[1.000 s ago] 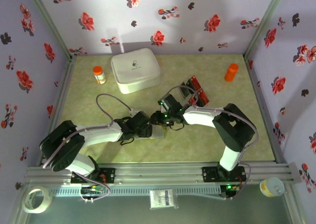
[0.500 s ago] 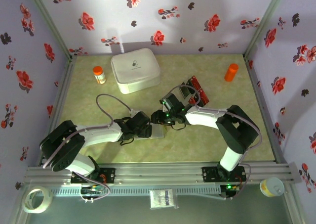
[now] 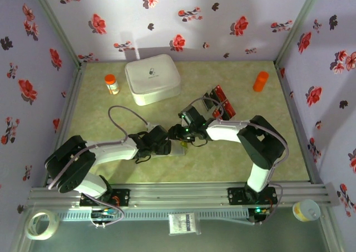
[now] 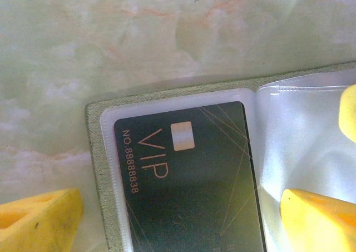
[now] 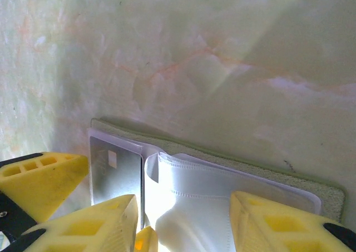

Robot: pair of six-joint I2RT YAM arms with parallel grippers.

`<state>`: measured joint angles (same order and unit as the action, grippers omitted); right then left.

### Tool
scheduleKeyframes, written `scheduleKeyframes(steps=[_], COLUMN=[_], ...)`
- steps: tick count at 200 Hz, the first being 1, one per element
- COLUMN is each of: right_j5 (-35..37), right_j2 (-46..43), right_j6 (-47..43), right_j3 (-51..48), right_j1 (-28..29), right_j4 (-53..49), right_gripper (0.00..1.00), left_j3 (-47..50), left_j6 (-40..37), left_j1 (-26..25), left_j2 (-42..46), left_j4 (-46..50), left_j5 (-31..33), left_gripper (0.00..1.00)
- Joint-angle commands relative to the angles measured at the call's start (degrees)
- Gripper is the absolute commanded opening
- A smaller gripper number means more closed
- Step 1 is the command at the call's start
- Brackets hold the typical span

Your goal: Put the credit cards into the card holder

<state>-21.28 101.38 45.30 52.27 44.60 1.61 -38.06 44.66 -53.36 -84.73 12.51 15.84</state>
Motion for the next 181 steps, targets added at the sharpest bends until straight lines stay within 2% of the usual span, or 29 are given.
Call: scheduleKeyframes(steps=[1, 84, 181], right_j5=[-0.98, 2.16, -1.89], right_j2=[-0.27, -3.56, -0.24], right_j6=[0.98, -0.74, 1.26], right_j3=[-0.64, -2.74, -2.69], right_j1=[-0.3, -1.19, -1.18], right_j4=[-0.65, -3.86, 0.18], right_gripper=[0.48, 0.49, 0.49], left_j3=[0.73, 0.63, 0.63], left_j6=[-0.66, -0.83, -0.67], left_j1=[-0.43, -0.43, -0.43], left_j2=[0.71, 0.89, 0.93], left_j4=[0.89, 1.21, 1.2], left_j5=[0.41, 0.39, 0.41], left_gripper=[0.92, 0.92, 0.92])
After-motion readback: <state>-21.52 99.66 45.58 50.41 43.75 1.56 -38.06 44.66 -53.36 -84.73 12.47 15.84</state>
